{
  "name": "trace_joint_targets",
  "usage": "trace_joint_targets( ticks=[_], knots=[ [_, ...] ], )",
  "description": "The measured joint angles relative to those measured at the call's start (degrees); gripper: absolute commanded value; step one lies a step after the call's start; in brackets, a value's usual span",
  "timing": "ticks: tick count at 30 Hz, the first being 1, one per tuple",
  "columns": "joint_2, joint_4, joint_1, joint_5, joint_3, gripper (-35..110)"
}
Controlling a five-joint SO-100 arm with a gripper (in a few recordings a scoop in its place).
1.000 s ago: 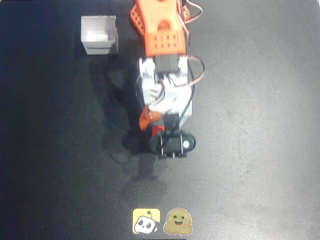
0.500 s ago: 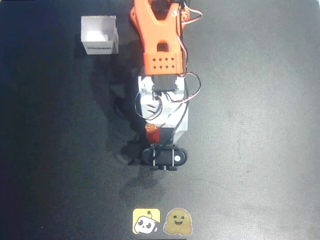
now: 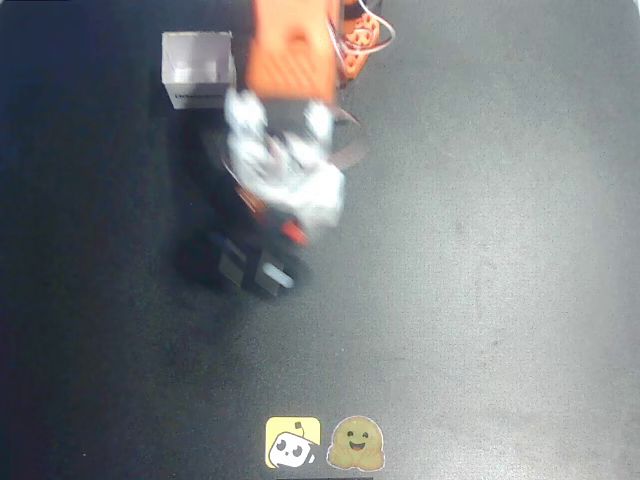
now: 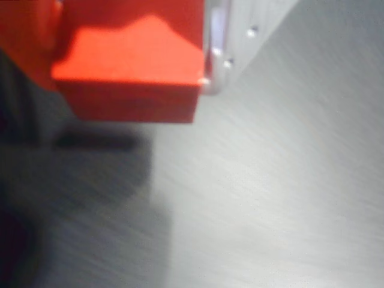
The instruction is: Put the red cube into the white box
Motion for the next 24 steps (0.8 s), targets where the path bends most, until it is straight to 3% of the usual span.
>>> trace_joint_targets(
  ticks=[11, 17, 21, 24],
  knots=[
    [24.43, 26.46, 33.66, -7.12, 0.53, 0],
    [26.72, 28.92, 54.67, -21.01, 2.99, 0],
    [27.25, 28.92, 60.56, -23.82, 3.96, 1],
    [27.60, 28.83, 61.35, -24.87, 4.13, 15]
  ],
)
